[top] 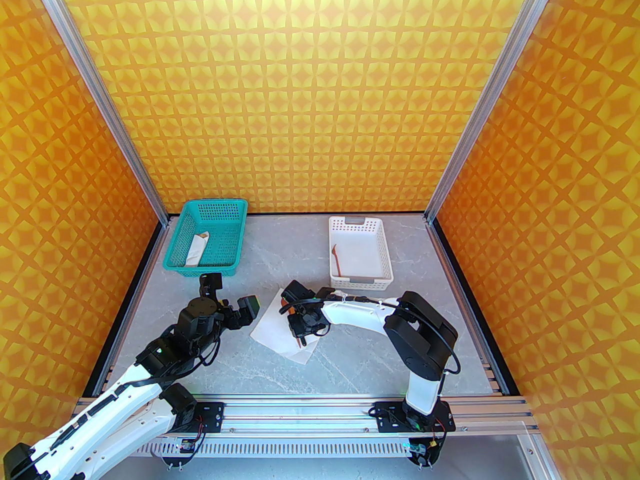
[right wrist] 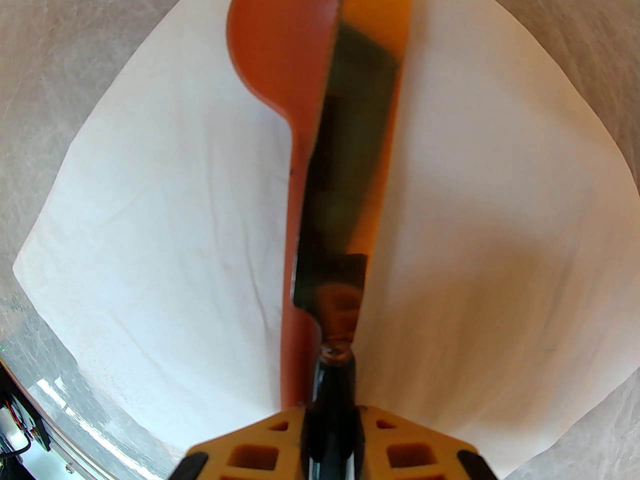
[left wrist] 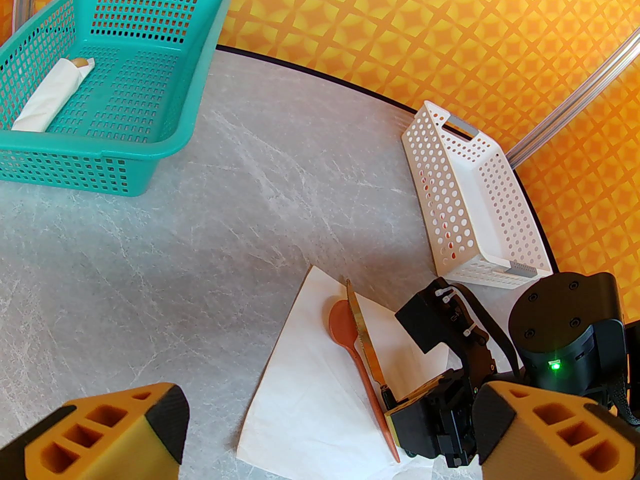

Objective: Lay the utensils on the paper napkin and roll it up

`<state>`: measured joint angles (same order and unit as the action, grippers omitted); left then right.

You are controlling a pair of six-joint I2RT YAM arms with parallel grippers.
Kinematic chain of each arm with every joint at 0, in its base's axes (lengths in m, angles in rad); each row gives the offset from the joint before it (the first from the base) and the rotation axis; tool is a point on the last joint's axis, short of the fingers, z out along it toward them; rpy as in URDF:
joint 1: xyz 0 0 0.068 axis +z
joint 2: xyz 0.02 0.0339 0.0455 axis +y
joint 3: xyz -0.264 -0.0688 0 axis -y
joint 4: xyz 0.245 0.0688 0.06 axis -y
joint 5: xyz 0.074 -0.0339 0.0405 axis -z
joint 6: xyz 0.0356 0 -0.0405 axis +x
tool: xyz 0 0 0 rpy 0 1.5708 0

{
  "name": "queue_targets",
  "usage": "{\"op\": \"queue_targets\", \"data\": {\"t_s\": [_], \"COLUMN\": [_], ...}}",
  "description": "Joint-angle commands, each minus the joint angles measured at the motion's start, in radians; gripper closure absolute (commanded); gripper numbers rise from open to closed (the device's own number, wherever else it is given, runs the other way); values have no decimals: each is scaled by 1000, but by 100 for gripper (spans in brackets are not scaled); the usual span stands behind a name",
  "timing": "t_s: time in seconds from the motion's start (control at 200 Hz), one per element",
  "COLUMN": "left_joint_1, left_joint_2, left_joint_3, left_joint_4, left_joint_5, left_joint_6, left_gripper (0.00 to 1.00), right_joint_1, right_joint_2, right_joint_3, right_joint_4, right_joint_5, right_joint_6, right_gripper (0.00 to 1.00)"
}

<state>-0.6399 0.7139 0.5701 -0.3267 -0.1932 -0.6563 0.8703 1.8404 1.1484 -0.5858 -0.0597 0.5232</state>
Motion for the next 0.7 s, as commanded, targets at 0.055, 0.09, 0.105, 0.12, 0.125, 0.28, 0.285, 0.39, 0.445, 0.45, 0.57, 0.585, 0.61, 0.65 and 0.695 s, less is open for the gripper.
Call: {"op": "queue_targets", "data": {"t_s": [0.055, 0.09, 0.105, 0.12, 0.125, 0.28, 0.285, 0.39, 0.445, 0.45, 0.57, 0.585, 0.61, 0.65, 0.695], "left_joint_1": [8, 9, 9, 8, 8, 9, 9, 8, 8, 8, 8, 9, 8, 8, 8], "left_joint_2": [-11, -11, -11, -11, -11, -11, -11, -11, -11, -11, -11, -11, -11, -11, -11], "left_joint_3": [3, 2, 2, 2, 3, 7, 7, 10, 12, 12, 17, 18, 19, 22, 26], "left_joint_4": [-22, -22, -22, -22, -22, -22, -22, -25, -26, -26, -28, -28, -30, -31, -33], "left_joint_5": [-14, -13, -13, -13, -13, -12, -12, -12, -13, -14, -12, -14, -12, -13, -13], "left_joint_6": [5, 4, 5, 6, 6, 9, 9, 11, 12, 12, 18, 20, 21, 24, 29], "left_gripper": [1, 1, 1, 1, 1, 1, 1, 1, 1, 1, 1, 1, 1, 1, 1], "right_joint_1": [6, 7, 6, 7, 6, 7, 6, 6, 7, 7, 7, 6, 6, 5, 5], "right_joint_2": [-12, -14, -15, -16, -16, -29, -30, -42, -53, -53, -77, -79, -84, -92, -105], "right_joint_3": [24, 25, 24, 25, 24, 31, 32, 38, 41, 42, 51, 53, 55, 58, 62], "right_joint_4": [1, 1, 0, -1, -1, -9, -10, -22, -26, -26, -45, -49, -55, -63, -73], "right_joint_5": [8, 8, 9, 9, 9, 14, 14, 24, 29, 30, 46, 49, 57, 64, 79], "right_joint_6": [11, 10, 10, 9, 9, 8, 8, 5, 4, 3, -3, -5, -8, -11, -15], "right_gripper": [76, 75, 75, 75, 75, 75, 75, 74, 74, 74, 72, 71, 71, 71, 70]}}
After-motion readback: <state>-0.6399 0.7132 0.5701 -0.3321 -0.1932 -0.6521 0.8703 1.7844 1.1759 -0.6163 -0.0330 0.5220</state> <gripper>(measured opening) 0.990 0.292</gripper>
